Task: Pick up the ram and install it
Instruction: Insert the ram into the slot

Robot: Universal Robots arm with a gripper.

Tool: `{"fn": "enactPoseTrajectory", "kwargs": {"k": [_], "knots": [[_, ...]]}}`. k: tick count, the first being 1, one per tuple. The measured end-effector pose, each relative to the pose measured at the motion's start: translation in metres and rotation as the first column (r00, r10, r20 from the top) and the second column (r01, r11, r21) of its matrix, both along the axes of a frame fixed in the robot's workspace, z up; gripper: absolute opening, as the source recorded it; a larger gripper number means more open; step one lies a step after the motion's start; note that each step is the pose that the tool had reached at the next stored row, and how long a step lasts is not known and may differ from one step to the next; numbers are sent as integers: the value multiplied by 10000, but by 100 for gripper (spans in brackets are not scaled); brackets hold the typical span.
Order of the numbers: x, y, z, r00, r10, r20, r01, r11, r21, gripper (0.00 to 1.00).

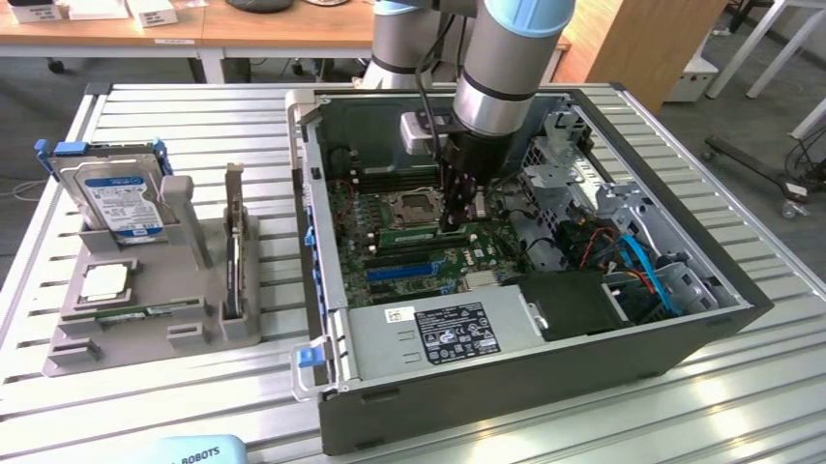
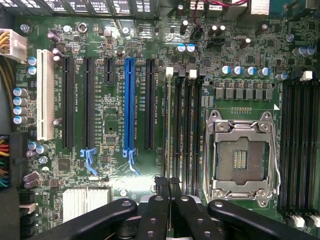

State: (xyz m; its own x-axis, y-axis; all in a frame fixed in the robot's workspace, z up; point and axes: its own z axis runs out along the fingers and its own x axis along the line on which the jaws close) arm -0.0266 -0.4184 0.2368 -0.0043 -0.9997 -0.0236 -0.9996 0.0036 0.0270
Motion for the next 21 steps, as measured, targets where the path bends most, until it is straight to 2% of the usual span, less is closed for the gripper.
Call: {"fn": "enactPoseTrajectory", "kwargs": {"k": [21], "knots": [[-7, 6, -25, 10000, -20, 1, 20, 10000, 2, 11]]}}
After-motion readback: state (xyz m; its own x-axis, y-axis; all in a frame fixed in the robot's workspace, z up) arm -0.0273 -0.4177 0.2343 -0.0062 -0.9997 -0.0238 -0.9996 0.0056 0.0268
